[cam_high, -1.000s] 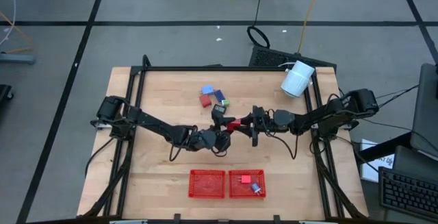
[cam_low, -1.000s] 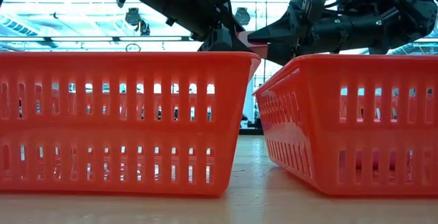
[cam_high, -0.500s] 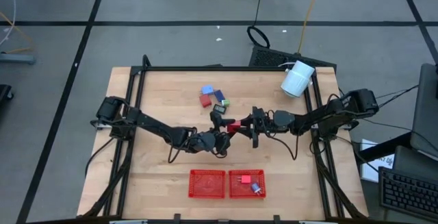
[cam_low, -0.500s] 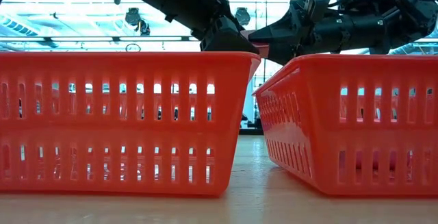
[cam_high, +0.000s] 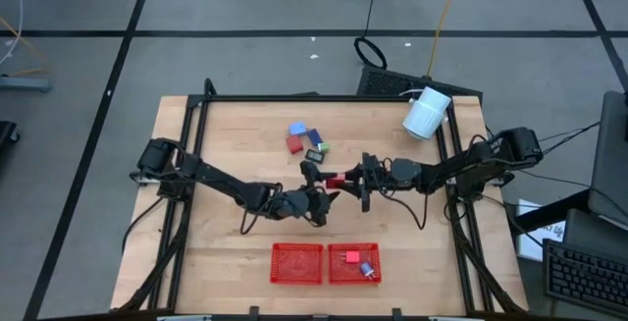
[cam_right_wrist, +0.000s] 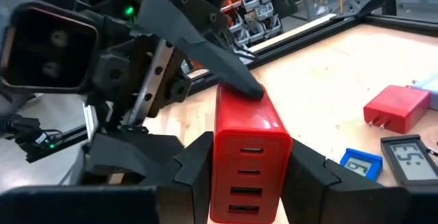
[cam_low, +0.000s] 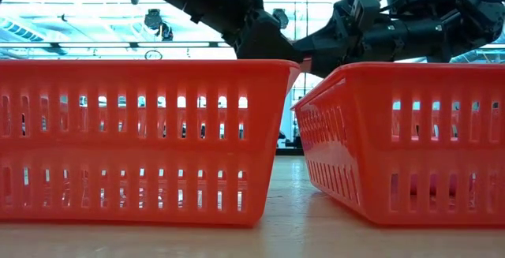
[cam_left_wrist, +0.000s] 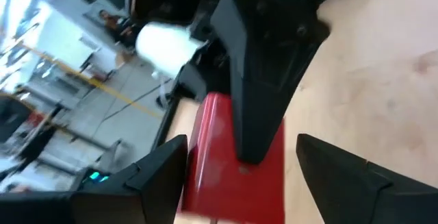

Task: Pick & Place Office items
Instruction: Put the left red charger adapter into the right red bin

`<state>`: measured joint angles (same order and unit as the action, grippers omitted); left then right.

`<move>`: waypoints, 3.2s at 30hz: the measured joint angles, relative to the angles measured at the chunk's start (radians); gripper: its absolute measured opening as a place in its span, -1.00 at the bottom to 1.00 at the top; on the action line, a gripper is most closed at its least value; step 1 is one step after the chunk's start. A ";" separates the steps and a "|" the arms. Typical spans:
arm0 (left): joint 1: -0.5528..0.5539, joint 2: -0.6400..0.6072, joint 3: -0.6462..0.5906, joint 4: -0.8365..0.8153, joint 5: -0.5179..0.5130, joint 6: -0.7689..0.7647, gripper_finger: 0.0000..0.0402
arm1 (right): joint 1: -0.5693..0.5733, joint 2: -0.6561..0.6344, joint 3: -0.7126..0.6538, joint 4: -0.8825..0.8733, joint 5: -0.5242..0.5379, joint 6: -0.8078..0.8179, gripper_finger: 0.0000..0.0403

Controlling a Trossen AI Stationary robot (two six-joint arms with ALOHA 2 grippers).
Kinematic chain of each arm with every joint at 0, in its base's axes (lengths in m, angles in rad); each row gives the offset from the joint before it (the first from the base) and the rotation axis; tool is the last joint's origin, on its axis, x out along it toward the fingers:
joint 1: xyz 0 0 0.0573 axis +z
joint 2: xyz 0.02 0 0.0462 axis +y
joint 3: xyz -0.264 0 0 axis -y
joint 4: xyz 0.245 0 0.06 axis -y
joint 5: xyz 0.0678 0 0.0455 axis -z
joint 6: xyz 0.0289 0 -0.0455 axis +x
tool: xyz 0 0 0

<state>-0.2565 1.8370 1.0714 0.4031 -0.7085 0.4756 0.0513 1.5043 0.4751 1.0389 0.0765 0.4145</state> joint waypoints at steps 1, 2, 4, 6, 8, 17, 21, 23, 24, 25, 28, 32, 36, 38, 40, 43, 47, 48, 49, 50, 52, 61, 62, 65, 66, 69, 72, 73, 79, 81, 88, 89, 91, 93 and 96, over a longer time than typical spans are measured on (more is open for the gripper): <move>0.000 -0.003 0.000 -0.005 -0.029 -0.001 0.35 | 0.000 0.000 0.000 0.004 0.000 0.000 -0.40; -0.001 -0.009 0.000 -0.014 -0.050 -0.008 0.35 | 0.000 0.000 0.000 0.007 0.000 -0.001 -0.40; 0.000 -0.023 -0.001 -0.024 -0.080 -0.022 0.35 | -0.001 -0.002 0.002 0.014 0.005 -0.006 -0.40; 0.000 -0.047 -0.001 -0.058 -0.089 -0.045 0.35 | -0.002 -0.002 0.003 0.018 0.008 -0.006 -0.40; -0.001 -0.082 -0.001 -0.111 -0.077 -0.063 0.35 | -0.002 -0.003 0.003 0.018 0.007 -0.007 -0.40; 0.010 -0.285 -0.001 -0.419 0.101 -0.287 0.35 | -0.005 -0.013 0.000 -0.025 -0.003 -0.007 -0.40; 0.024 -0.371 -0.004 -0.543 0.259 -0.324 0.35 | -0.005 -0.013 0.000 -0.024 -0.004 -0.008 -0.40; 0.037 -0.416 -0.019 -0.567 0.366 -0.329 0.35 | -0.005 -0.013 0.000 -0.020 -0.004 -0.008 -0.40; 0.044 -0.442 -0.032 -0.566 0.424 -0.329 0.35 | -0.005 -0.013 0.000 -0.019 -0.004 -0.008 -0.40; 0.052 -0.467 -0.049 -0.563 0.472 -0.329 0.35 | -0.005 -0.013 0.000 -0.019 -0.004 -0.008 -0.40; 0.076 -0.539 -0.114 -0.538 0.578 -0.337 0.35 | -0.005 -0.028 0.000 -0.025 -0.033 -0.008 -0.40; 0.105 -0.649 -0.233 -0.450 0.584 -0.365 0.35 | -0.003 -0.065 -0.011 -0.027 -0.057 -0.009 -0.40; 0.131 -0.771 -0.361 -0.388 0.570 -0.388 0.35 | -0.003 -0.110 -0.044 -0.027 -0.056 -0.013 -0.40; 0.145 -0.840 -0.423 -0.355 0.570 -0.400 0.35 | -0.003 -0.133 -0.062 -0.029 -0.056 -0.023 -0.40; 0.151 -0.922 -0.481 -0.333 0.570 -0.412 0.35 | -0.001 -0.159 -0.078 -0.027 -0.056 -0.039 -0.40; 0.159 -1.035 -0.565 -0.309 0.570 -0.440 0.35 | 0.009 -0.194 -0.102 -0.030 -0.058 -0.062 -0.40; 0.160 -1.186 -0.679 -0.254 0.577 -0.463 0.35 | 0.026 -0.228 -0.123 -0.027 -0.111 -0.091 -0.40; 0.160 -1.221 -0.706 -0.247 0.578 -0.470 0.35 | 0.032 -0.230 -0.125 -0.027 -0.133 -0.100 -0.40; 0.160 -1.258 -0.731 -0.237 0.578 -0.477 0.35 | 0.041 -0.230 -0.123 -0.025 -0.151 -0.113 -0.40; 0.160 -1.290 -0.754 -0.227 0.578 -0.483 0.35 | 0.050 -0.232 -0.123 -0.028 -0.172 -0.125 -0.40; 0.160 -1.347 -0.796 -0.212 0.578 -0.490 0.35 | 0.074 -0.234 -0.123 -0.018 -0.208 -0.149 -0.40; 0.160 -1.482 -0.895 -0.214 0.535 -0.575 0.35 | 0.252 -0.198 -0.120 -0.021 -0.128 -0.198 -0.40; 0.160 -1.482 -0.896 -0.214 0.530 -0.582 0.35 | 0.276 -0.189 -0.111 -0.026 -0.101 -0.204 -0.40; 0.160 -1.476 -0.896 -0.214 0.524 -0.590 0.35 | 0.350 -0.160 -0.076 -0.052 -0.045 -0.219 -0.40; 0.160 -1.472 -0.896 -0.213 0.524 -0.590 0.35 | 0.372 -0.144 -0.056 -0.057 -0.030 -0.219 -0.40; 0.160 -1.471 -0.896 -0.214 0.525 -0.596 0.35 | 0.437 -0.092 0.003 -0.094 0.017 -0.220 -0.40; 0.160 -1.471 -0.896 -0.213 0.525 -0.627 0.35 | 0.489 -0.021 0.061 -0.131 0.083 -0.220 -0.40; 0.160 -1.471 -0.896 -0.212 0.524 -0.639 0.35 | 0.504 0.000 0.078 -0.140 0.105 -0.220 -0.40; 0.160 -1.471 -0.896 -0.211 0.525 -0.699 0.35 | 0.576 0.074 0.144 -0.191 0.160 -0.172 -0.40; 0.160 -1.471 -0.896 -0.211 0.525 -0.697 0.35 | 0.598 0.084 0.146 -0.192 0.159 -0.156 -0.40; 0.160 -1.471 -0.896 -0.211 0.525 -0.691 0.35 | 0.626 0.165 0.149 -0.194 0.159 -0.095 -0.40; 0.160 -1.471 -0.896 -0.211 0.525 -0.691 0.35 | 0.625 0.178 0.149 -0.194 0.159 -0.089 -0.40; 0.160 -1.471 -0.896 -0.211 0.525 -0.691 0.35 | 0.623 0.197 0.149 -0.193 0.159 -0.082 -0.40; 0.160 -1.471 -0.896 -0.212 0.525 -0.690 0.35 | 0.617 0.214 0.149 -0.182 0.158 -0.081 -0.40; 0.160 -1.471 -0.896 -0.211 0.525 -0.688 0.35 | 0.616 0.228 0.149 -0.159 0.159 -0.081 -0.40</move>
<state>-0.0967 0.3660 0.1753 0.1916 -0.1837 -0.2127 0.6674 1.7326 0.6239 0.8804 0.2356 0.3336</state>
